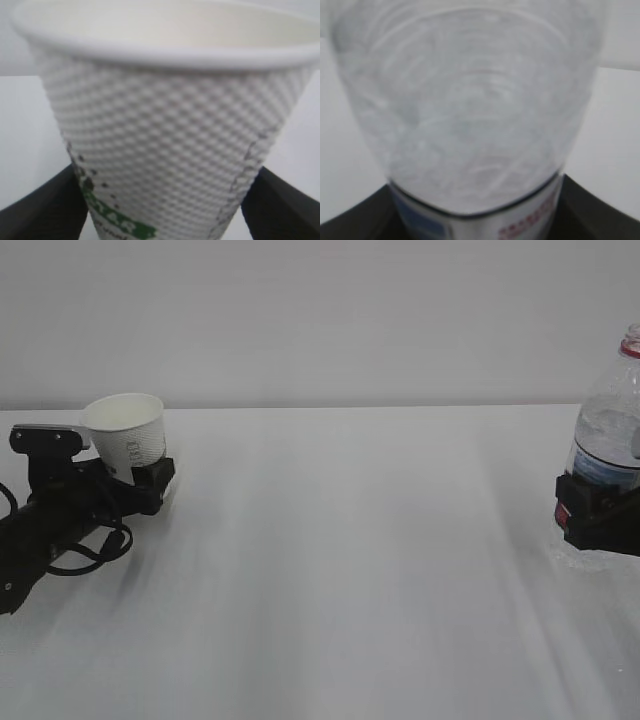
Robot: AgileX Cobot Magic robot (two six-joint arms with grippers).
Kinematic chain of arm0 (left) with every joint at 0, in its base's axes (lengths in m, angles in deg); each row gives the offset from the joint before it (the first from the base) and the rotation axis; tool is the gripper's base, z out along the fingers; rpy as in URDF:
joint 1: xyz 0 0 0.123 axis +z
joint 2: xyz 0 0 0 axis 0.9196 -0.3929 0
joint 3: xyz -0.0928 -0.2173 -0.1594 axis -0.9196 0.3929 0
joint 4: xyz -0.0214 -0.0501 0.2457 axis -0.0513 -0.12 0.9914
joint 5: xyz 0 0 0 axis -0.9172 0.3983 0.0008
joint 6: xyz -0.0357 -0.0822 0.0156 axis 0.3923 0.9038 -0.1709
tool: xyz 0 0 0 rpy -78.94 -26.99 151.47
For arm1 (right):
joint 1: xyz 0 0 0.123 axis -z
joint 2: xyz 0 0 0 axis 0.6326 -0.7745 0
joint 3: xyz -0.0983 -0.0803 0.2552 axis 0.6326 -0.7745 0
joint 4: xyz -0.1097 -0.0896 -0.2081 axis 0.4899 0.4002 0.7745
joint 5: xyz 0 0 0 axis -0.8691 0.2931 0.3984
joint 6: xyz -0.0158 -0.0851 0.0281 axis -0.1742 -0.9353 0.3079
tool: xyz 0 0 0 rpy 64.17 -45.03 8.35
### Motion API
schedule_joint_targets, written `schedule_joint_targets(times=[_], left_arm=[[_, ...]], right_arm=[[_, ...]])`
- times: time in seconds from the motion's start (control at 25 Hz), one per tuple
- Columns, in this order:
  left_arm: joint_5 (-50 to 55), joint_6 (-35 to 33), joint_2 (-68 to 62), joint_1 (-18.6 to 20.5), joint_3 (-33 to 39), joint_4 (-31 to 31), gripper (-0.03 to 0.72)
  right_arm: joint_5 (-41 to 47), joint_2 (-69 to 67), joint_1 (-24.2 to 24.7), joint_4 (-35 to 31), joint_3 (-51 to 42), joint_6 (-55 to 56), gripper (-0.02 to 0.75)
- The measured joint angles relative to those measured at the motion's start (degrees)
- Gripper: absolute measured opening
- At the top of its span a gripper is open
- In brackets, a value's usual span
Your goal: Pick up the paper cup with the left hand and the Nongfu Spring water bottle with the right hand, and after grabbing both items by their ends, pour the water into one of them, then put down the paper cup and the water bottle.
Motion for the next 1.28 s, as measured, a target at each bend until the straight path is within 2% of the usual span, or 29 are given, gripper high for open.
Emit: schedule_joint_targets(times=[0.44, 1.0, 1.28], left_arm=[[0.0, 0.0, 0.0, 0.0, 0.0, -0.2, 0.584], [0.0, 0.0, 0.0, 0.0, 0.0, 0.1, 0.534], [0.0, 0.0, 0.0, 0.0, 0.0, 5.1, 0.531]], right_arm=[[0.0, 0.0, 0.0, 0.0, 0.0, 0.0, 0.45], [0.0, 0.0, 0.0, -0.1, 0.0, 0.0, 0.45], [0.0, 0.0, 0.0, -0.3, 0.0, 0.0, 0.45]])
